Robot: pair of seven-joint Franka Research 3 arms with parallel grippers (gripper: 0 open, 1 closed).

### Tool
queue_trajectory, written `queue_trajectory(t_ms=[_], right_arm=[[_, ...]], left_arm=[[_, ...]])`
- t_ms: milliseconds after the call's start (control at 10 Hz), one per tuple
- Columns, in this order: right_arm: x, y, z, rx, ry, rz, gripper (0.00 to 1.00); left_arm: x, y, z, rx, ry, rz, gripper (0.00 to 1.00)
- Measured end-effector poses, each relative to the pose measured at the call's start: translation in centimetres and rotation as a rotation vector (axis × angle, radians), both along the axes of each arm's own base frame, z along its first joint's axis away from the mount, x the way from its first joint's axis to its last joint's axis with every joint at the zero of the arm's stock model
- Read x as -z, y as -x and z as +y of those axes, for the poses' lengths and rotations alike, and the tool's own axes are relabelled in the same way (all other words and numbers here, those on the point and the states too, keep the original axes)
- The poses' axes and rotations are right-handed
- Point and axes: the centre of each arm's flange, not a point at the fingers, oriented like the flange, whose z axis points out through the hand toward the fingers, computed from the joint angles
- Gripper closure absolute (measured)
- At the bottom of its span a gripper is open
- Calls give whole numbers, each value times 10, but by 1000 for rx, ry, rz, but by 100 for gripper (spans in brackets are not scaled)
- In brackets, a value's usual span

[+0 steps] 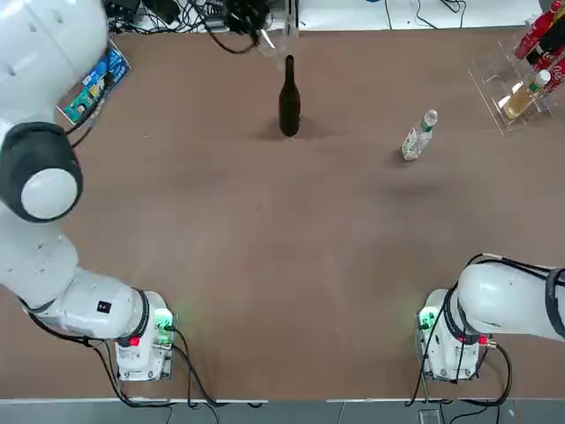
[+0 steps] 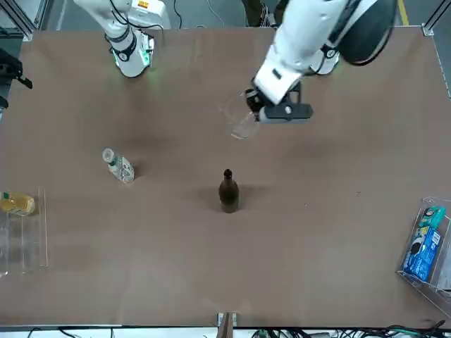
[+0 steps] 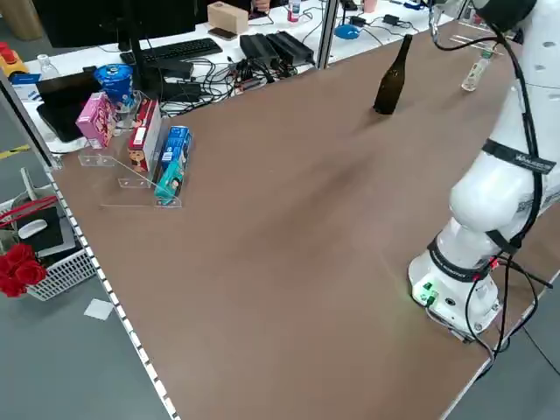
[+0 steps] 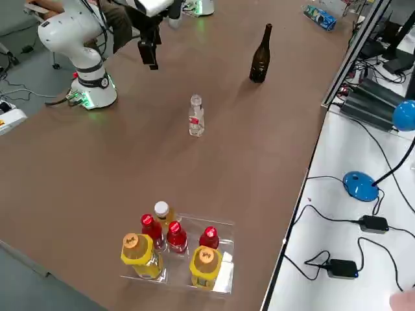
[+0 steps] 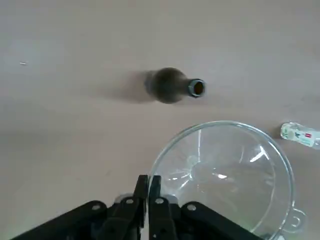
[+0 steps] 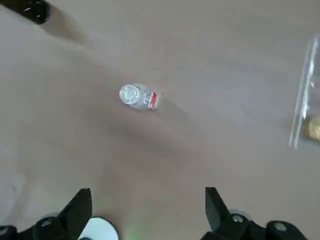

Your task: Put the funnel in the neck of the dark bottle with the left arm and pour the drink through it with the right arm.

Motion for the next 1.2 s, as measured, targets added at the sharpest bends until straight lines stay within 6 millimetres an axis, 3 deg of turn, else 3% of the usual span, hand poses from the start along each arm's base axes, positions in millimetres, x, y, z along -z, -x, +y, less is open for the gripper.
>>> queue_trajectory(t_ms=[100,200,600,900,1200], right_arm=[[14,-4,-6,-78,-24,-55,0],[32,-8,-12,-149,-64,-94,0],[128,-29,-39,-404,-280,-217,0],[203,-43,-47,-560,-402,-306,0],[263,-47,-51,-627,-501,-363,0]], left_arm=[[16,1,-20,8,-5,2,95],[23,-3,-28,14,-5,-1,95],[21,-23,-16,17,-42,-66,95],[16,-34,-10,3,-18,-109,95],[16,-48,0,-3,-13,-157,95]])
